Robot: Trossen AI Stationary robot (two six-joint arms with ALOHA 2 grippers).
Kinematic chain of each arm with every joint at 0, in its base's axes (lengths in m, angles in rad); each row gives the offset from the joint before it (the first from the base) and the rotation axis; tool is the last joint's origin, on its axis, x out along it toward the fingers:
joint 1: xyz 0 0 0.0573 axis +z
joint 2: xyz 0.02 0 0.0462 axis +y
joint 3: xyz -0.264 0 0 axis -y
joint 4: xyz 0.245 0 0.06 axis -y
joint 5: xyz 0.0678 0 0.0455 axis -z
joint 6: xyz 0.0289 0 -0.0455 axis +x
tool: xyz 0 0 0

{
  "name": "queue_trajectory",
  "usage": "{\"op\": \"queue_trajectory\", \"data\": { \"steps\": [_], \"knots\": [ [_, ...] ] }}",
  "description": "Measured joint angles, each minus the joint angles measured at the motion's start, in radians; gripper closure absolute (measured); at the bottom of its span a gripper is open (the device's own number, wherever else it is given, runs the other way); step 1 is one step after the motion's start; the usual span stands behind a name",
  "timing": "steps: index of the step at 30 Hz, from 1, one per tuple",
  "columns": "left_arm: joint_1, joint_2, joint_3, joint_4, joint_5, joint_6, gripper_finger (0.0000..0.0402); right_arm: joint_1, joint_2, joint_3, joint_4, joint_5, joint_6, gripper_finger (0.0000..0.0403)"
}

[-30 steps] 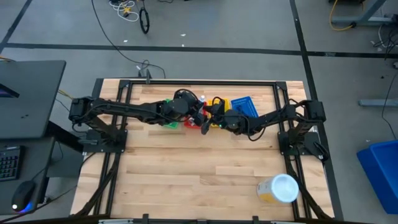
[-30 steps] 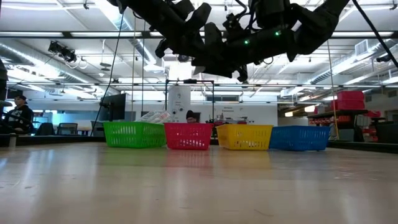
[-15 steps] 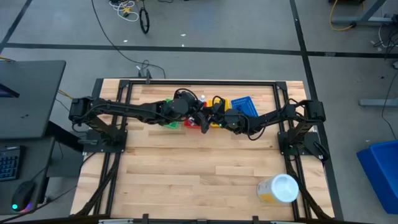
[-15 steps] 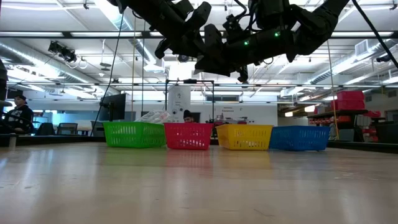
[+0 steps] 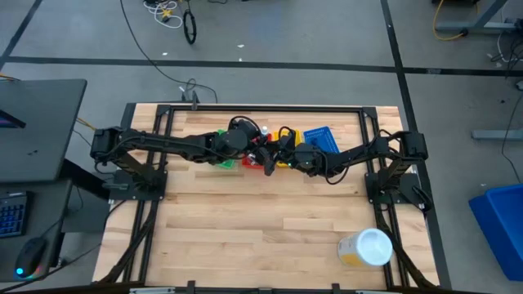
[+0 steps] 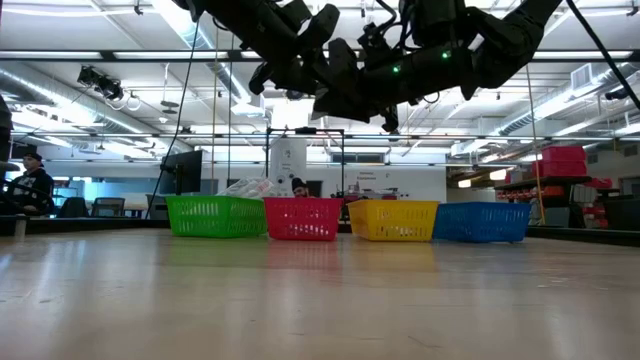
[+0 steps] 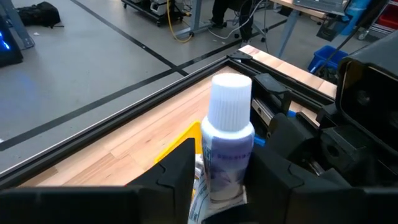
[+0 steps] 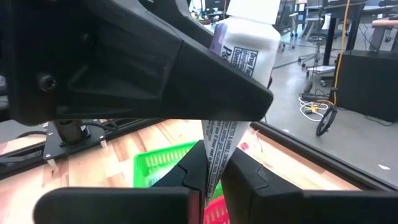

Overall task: Pick & Place Travel size toiletries
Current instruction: Put the white toothpaste into the yellow bin

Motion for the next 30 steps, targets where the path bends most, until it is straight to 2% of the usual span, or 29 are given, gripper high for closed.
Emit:
{"op": "queue_trajectory", "data": {
  "steps": [4,8,12,16,18,22,27,30],
  "knots": [
    [0.0,0.0,0.0,-0.017,0.0,0.0,0.0253,0.0,-0.013,0.0,-0.045,0.061,-0.022,0.0364],
    [-0.001,0.0,0.002,-0.062,-0.024,-0.002,0.0243,0.002,-0.07,0.0,-0.234,0.139,0.003,0.0365],
    [0.001,0.0,0.001,-0.089,-0.059,-0.003,0.0239,-0.012,-0.129,0.0,-0.487,0.154,0.129,0.0364],
    [0.001,0.0,0.001,-0.093,-0.049,-0.003,0.0239,-0.048,-0.153,-0.001,-0.732,0.144,0.291,0.0365],
    [0.0,0.0,0.001,-0.099,-0.047,-0.003,0.0239,-0.075,-0.155,-0.001,-0.828,0.104,0.35,0.0364],
    [0.0,0.0,0.001,-0.113,-0.047,-0.003,0.0239,-0.132,-0.155,-0.001,-0.929,-0.057,0.41,0.0362],
    [0.0,0.0,0.001,-0.119,-0.046,-0.003,0.0239,-0.177,-0.155,-0.001,-0.939,-0.212,0.405,0.0357],
    [0.0,0.0,0.001,-0.122,-0.046,0.027,0.0239,-0.189,-0.155,-0.001,-0.953,-0.259,0.404,0.0343]
  ]
}}
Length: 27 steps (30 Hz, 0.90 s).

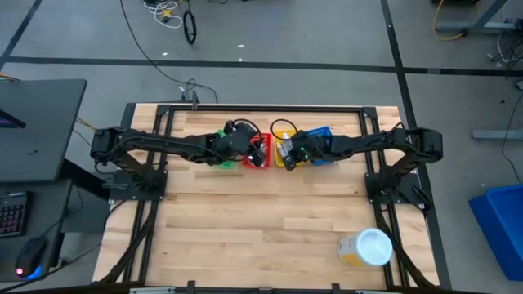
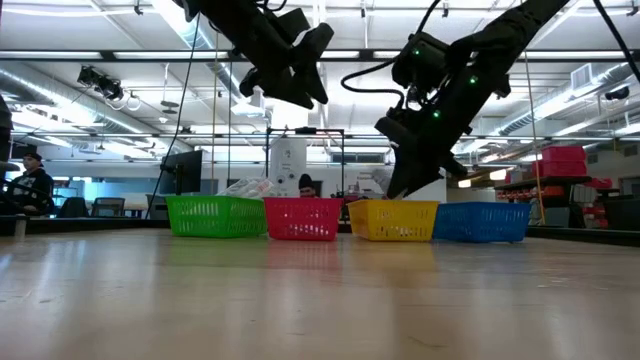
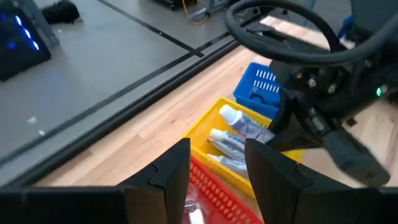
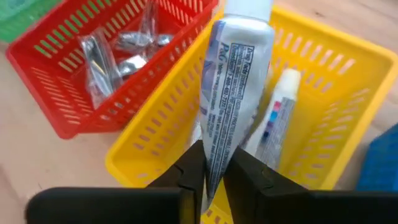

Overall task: Pick & Place Travel size toiletries
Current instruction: Put the white toothpaste into the yellow bin, then return to Home Position

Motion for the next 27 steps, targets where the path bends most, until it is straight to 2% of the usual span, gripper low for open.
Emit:
{"op": "queue_trajectory", "data": {
  "steps": [7,11,13,18,21,25,27],
  "knots": [
    [0.0,0.0,0.0,-0.027,-0.001,0.159,0.0239,-0.002,0.0,0.0,-0.01,-0.001,-0.019,0.028],
    [-0.001,-0.034,-0.002,-0.14,-0.002,0.201,0.0239,-0.001,-0.034,0.0,-0.024,-0.016,-0.048,0.0245],
    [0.0,-0.079,-0.002,-0.23,-0.017,0.195,0.0239,-0.001,-0.081,0.0,-0.035,-0.066,-0.089,0.0235],
    [0.0,-0.249,-0.002,-0.459,-0.075,0.181,0.0239,-0.003,-0.27,0.0,-0.091,-0.231,-0.255,0.0227],
    [0.0,-0.39,-0.002,-0.574,-0.078,0.152,0.0239,-0.002,-0.416,0.0,-0.143,-0.254,-0.313,0.0231],
    [-0.02,-0.61,-0.079,-0.583,-0.082,0.174,0.0239,0.011,-0.597,-0.009,-0.228,-0.21,-0.405,0.0246],
    [-0.036,-0.717,-0.151,-0.526,-0.057,0.205,0.0239,0.025,-0.674,-0.05,-0.218,-0.235,-0.518,0.0256]
  ]
}}
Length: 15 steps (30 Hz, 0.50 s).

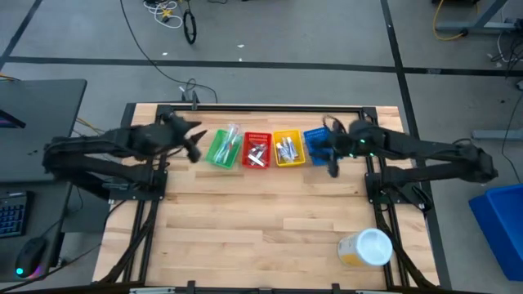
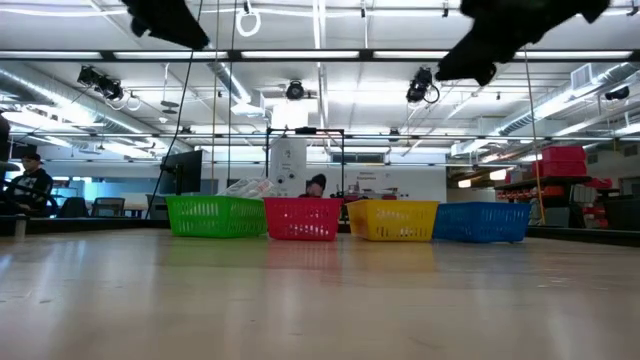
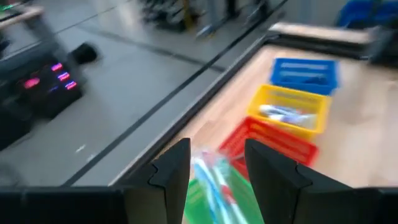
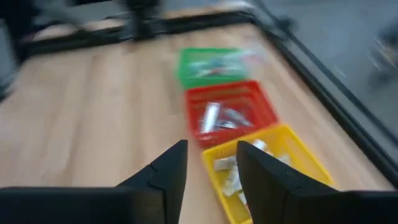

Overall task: Pick & Place Travel size toiletries
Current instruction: Return to Home Position

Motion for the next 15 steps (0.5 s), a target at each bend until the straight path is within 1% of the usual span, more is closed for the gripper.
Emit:
{"op": "queue_trajectory", "data": {
  "steps": [3,5,7,11,13,15],
  "knots": [
    [-0.017,-0.157,-0.143,0.096,0.062,0.053,0.0239,0.006,-0.102,-0.092,0.057,-0.138,-0.126,0.0274],
    [-0.024,-0.257,-0.248,0.194,0.112,0.098,0.0239,0.006,-0.168,-0.16,0.131,-0.228,-0.156,0.0287],
    [-0.025,-0.357,-0.358,0.282,0.186,0.172,0.0239,0.006,-0.237,-0.225,0.185,-0.283,-0.183,0.0299],
    [-0.026,-0.537,-0.541,0.462,0.339,0.269,0.0239,0.005,-0.38,-0.329,0.24,-0.299,-0.198,0.032],
    [-0.026,-0.619,-0.607,0.517,0.375,0.293,0.0239,0.005,-0.454,-0.368,0.239,-0.3,-0.198,0.0329],
    [-0.026,-0.696,-0.652,0.537,0.386,0.311,0.0239,0.005,-0.523,-0.4,0.238,-0.301,-0.19,0.0336]
  ]
}}
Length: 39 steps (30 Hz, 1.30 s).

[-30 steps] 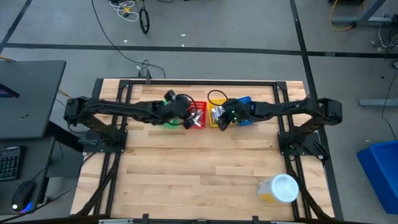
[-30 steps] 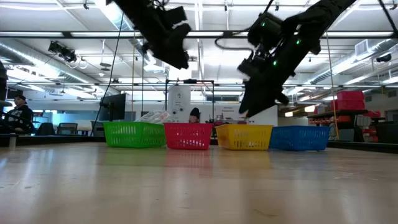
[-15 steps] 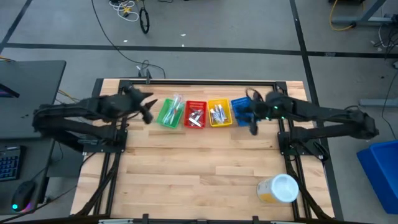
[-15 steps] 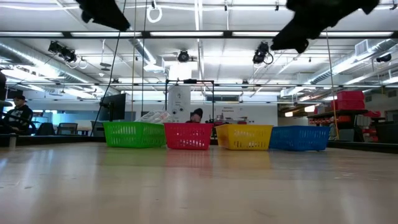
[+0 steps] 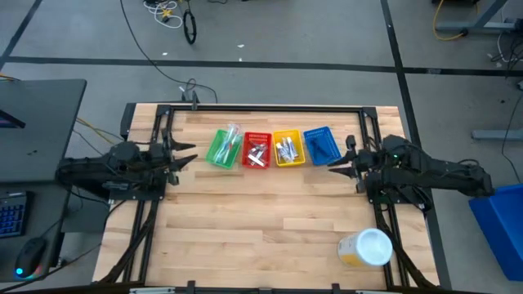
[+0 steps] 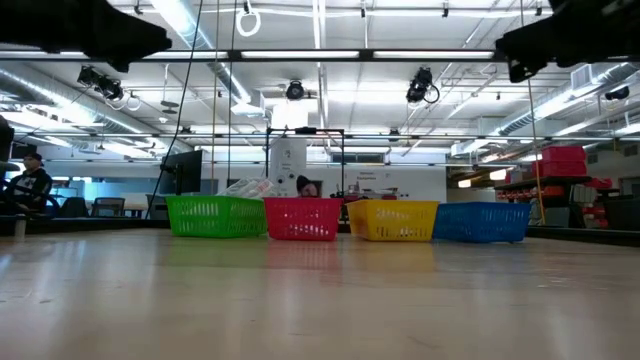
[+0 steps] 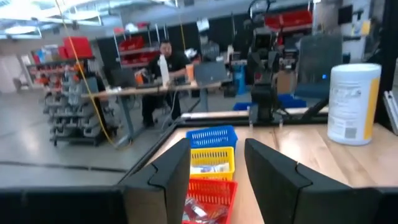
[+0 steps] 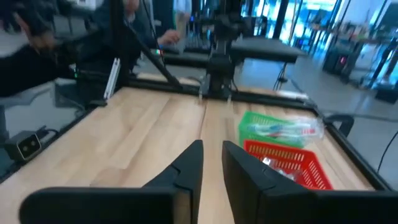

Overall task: Pick & Place Travel size toiletries
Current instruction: Return to Home Position

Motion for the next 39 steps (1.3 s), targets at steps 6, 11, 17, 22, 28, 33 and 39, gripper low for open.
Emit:
{"op": "queue_trajectory", "data": {
  "steps": [6,11,17,22,28,33,39],
  "knots": [
    [0.001,-0.124,-0.086,0.002,0.028,0.028,0.0239,0.0,-0.171,-0.089,-0.008,-0.023,0.045,0.0349],
    [0.001,-0.114,-0.141,0.06,0.061,0.022,0.0239,0.0,-0.273,-0.172,-0.005,-0.024,0.053,0.0354],
    [0.001,-0.121,-0.263,0.222,0.089,0.004,0.0239,0.0,-0.344,-0.249,0.004,-0.024,0.074,0.0353],
    [0.001,-0.121,-0.288,0.24,0.08,-0.008,0.0239,0.0,-0.361,-0.28,0.01,-0.05,0.067,0.0358],
    [0.001,-0.12,-0.288,0.234,0.068,-0.01,0.0239,0.0,-0.361,-0.293,-0.009,-0.159,0.047,0.0359],
    [0.001,-0.12,-0.288,0.231,0.062,-0.011,0.0239,0.0,-0.362,-0.254,-0.039,-0.2,0.044,0.0359],
    [0.001,-0.12,-0.288,0.232,0.061,-0.011,0.0239,0.0,-0.37,-0.224,-0.114,-0.199,-0.002,0.0359]
  ]
}}
